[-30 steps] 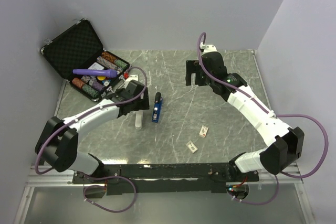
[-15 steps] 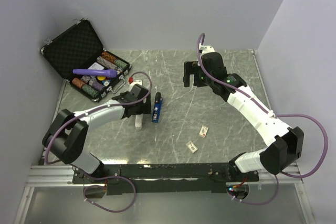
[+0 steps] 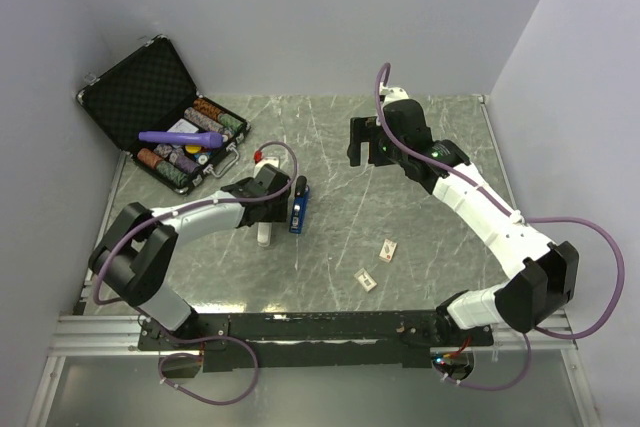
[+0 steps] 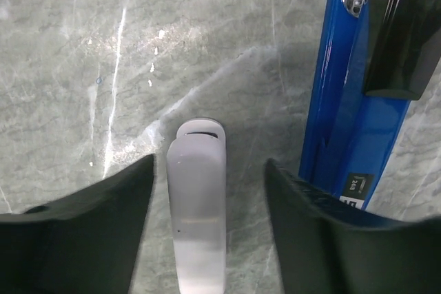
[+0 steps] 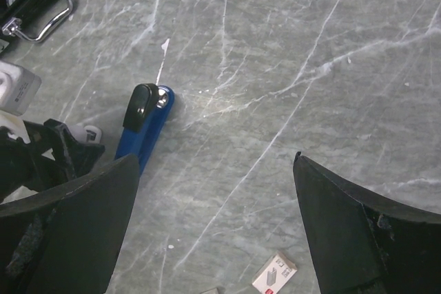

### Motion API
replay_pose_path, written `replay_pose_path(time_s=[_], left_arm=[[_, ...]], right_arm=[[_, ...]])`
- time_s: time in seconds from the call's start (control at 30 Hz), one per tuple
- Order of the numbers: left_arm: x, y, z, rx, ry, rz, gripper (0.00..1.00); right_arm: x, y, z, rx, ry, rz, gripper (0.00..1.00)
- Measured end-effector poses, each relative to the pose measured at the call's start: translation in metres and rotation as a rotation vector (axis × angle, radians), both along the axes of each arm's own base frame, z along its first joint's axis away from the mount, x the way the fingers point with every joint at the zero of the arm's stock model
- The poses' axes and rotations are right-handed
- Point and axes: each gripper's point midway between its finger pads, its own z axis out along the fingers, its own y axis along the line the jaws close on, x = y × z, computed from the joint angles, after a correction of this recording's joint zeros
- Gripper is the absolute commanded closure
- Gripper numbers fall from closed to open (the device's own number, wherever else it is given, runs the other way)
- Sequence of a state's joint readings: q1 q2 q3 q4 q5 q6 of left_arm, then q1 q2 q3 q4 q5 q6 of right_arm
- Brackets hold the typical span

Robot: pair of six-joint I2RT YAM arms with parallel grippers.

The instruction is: Unload the staples from the stapler

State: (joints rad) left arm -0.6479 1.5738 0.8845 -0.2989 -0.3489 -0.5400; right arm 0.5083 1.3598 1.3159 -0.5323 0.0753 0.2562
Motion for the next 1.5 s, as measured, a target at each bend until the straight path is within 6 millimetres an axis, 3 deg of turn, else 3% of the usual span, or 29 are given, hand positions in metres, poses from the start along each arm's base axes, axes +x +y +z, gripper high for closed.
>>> replay_pose_path(time_s=[0.37,0.4,0.47,0.5,0.77,0.87,1.1,1.27,1.43,1.5], left_arm=[[-0.001,0.0,-0.003,0.021,0.0,-0.005,0.65],[-0.002,0.0,-0.003,0.022,0.0,-0.004,0.71],[-0.002,0.0,-0.003,0.025,0.0,-0.004,0.95],[-0.002,-0.001,-0.003,0.024,-0.001,-0.003,0.99],[-0.014,-0.001,0.004,0.037,0.015,-0.026,0.99],[-0.019,-0.004,0.024,0.0,-0.01,-0.049,0.99],[-0.032,-0.028,0.097,-0.191,-0.115,-0.204,0.99],[-0.055,-0.051,0.137,-0.325,-0.145,-0.397,0.99],[-0.084,-0.072,0.159,-0.445,-0.132,-0.598,0.99],[-0.095,-0.08,0.168,-0.492,-0.132,-0.676,0.99]], right_arm=[[-0.001,0.002,0.0,0.011,0.005,0.003,0.0],[-0.001,0.002,0.0,0.011,0.005,0.003,0.0],[-0.001,0.002,0.0,0.011,0.005,0.003,0.0],[-0.001,0.002,0.0,0.011,0.005,0.004,0.0],[-0.002,0.002,-0.001,0.01,0.008,0.006,0.0],[-0.003,0.003,-0.001,0.011,0.014,0.012,0.0],[-0.018,0.018,0.005,0.063,0.024,0.121,0.02],[-0.051,0.037,0.027,0.15,0.008,0.291,0.05],[-0.089,0.056,0.052,0.246,-0.022,0.491,0.1],[-0.104,0.062,0.054,0.276,-0.025,0.565,0.16]])
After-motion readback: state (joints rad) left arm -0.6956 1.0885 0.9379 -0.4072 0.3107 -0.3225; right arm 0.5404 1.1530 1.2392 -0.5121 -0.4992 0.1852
